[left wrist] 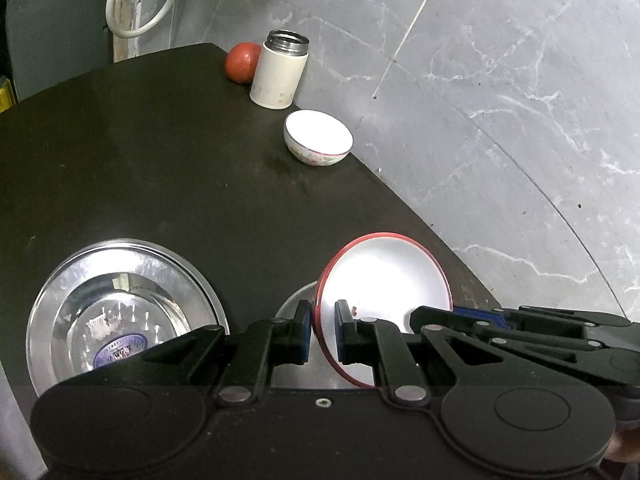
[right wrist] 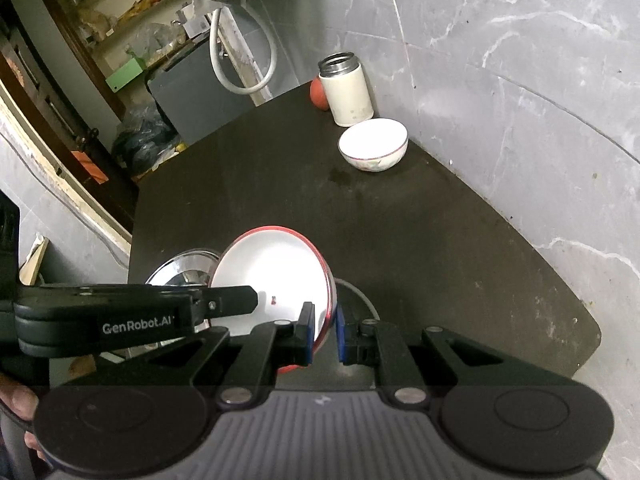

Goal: Organize plates and bowls
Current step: 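Carry the white bowl with both grippers and lower it into the steel bowl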

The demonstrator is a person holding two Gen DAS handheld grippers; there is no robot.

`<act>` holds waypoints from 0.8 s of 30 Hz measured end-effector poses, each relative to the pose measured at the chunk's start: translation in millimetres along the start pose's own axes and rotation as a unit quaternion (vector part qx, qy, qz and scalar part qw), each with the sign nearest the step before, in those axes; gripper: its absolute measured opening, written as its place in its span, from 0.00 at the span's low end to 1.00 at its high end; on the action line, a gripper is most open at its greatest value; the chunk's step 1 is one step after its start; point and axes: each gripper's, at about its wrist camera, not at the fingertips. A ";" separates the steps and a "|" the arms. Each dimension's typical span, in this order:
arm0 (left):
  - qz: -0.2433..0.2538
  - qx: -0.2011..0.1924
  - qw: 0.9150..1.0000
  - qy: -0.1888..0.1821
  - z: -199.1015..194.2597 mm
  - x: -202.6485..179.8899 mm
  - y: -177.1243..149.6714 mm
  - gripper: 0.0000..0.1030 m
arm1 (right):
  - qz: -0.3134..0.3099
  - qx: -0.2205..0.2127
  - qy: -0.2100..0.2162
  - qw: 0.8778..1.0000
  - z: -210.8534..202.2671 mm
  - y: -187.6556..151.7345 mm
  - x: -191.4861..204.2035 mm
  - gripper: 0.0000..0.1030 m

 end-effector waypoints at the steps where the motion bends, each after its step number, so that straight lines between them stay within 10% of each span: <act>1: 0.000 0.002 1.000 0.000 0.2 -0.2 -0.7 0.12 | 0.000 0.001 0.000 1.000 -0.5 0.1 -0.5 0.12; 24: -0.015 0.074 0.997 0.008 25.4 0.7 -14.6 0.12 | 0.015 0.068 0.002 0.998 15.0 -8.1 -6.1 0.12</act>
Point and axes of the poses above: each gripper's, at about its wrist camera, not at the fingertips, and z roughly the way its jaws point, x to its left, y to its top, and after that the axes turned 15 degrees about x, right-handed
